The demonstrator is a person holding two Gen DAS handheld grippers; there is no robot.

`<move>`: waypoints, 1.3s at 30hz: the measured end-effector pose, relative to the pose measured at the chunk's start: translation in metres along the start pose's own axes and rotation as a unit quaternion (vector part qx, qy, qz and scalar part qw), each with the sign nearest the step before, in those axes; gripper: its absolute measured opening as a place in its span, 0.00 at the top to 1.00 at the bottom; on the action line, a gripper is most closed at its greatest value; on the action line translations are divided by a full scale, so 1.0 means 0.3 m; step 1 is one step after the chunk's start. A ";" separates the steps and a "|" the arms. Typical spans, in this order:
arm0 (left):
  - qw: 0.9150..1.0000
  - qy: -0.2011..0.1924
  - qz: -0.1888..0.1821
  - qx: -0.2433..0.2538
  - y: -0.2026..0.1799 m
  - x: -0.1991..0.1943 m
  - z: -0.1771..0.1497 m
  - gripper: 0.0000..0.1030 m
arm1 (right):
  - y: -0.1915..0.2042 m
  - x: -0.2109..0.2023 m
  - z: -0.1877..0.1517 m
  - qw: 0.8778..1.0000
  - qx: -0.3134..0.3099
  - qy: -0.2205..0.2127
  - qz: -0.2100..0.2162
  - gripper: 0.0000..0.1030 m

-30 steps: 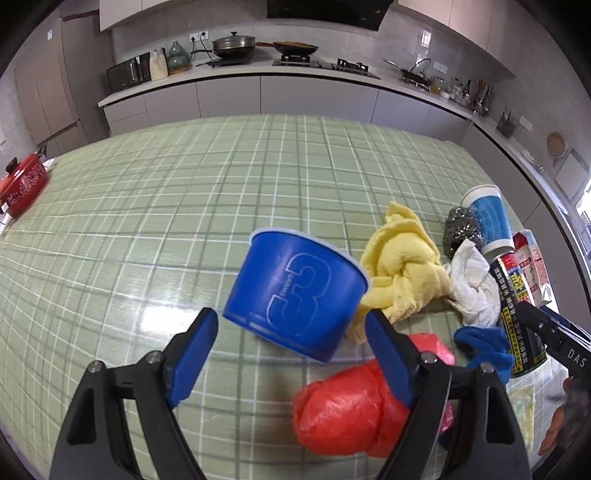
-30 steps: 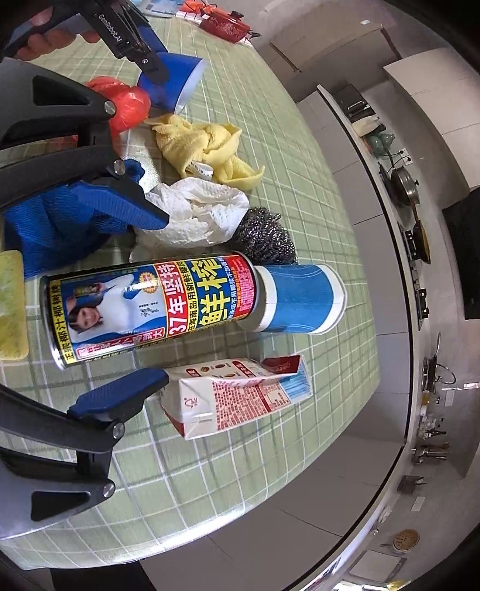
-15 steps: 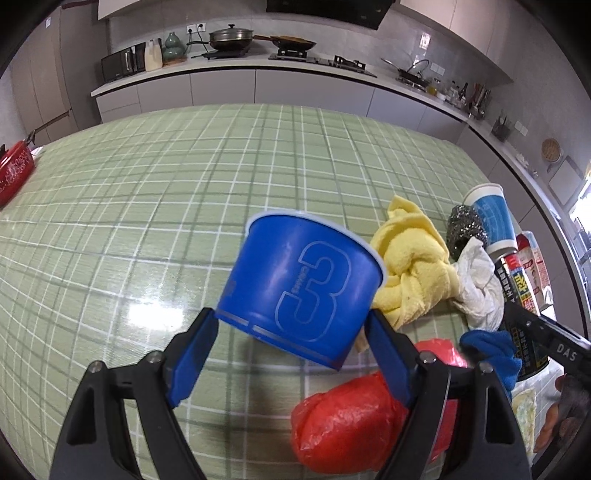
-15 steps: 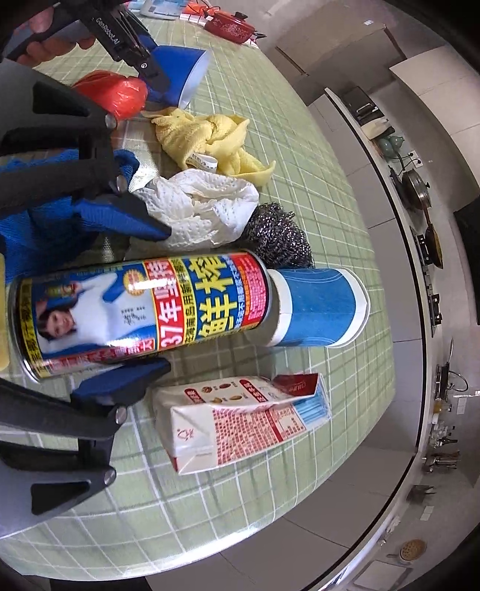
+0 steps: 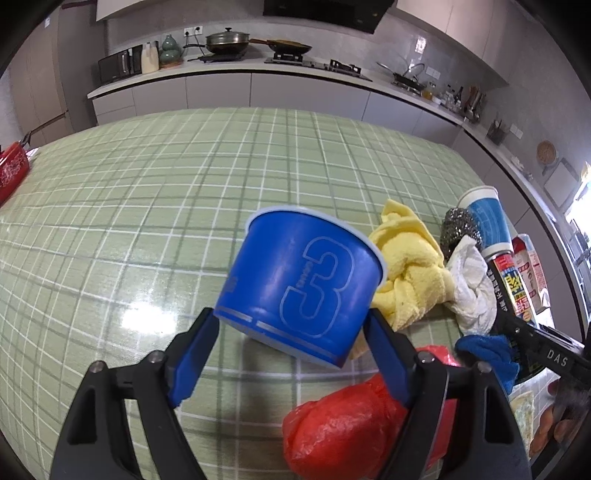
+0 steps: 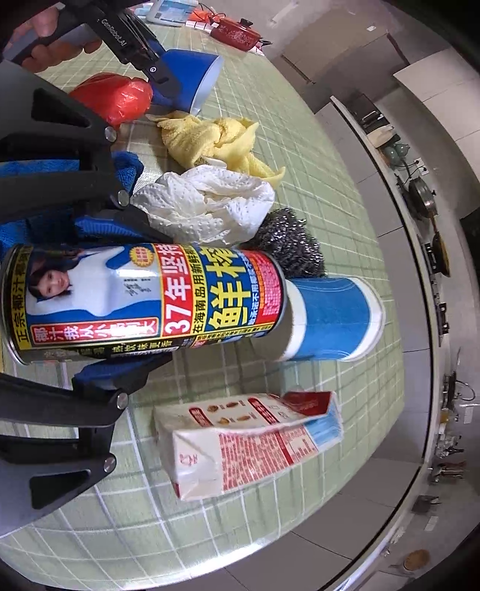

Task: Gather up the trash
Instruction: 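Carry the blue cup and spray can to the black bin and release both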

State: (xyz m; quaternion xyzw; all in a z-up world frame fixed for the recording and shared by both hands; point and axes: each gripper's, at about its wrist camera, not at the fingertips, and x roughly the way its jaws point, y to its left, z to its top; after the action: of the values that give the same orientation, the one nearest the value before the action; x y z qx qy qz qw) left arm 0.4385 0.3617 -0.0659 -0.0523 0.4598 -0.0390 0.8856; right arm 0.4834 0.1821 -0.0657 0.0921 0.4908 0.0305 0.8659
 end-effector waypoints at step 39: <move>0.996 -0.058 -0.057 0.026 -0.521 -0.264 -0.210 0.24 | -0.482 -0.515 -0.209 0.994 0.039 -0.091 0.036 0.47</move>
State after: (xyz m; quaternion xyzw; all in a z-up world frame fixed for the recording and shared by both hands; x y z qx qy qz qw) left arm 0.3381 0.2125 -0.0177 -0.0571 0.4024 -0.0980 0.9084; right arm 0.3445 0.0262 0.0061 0.1457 0.4068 0.0339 0.9012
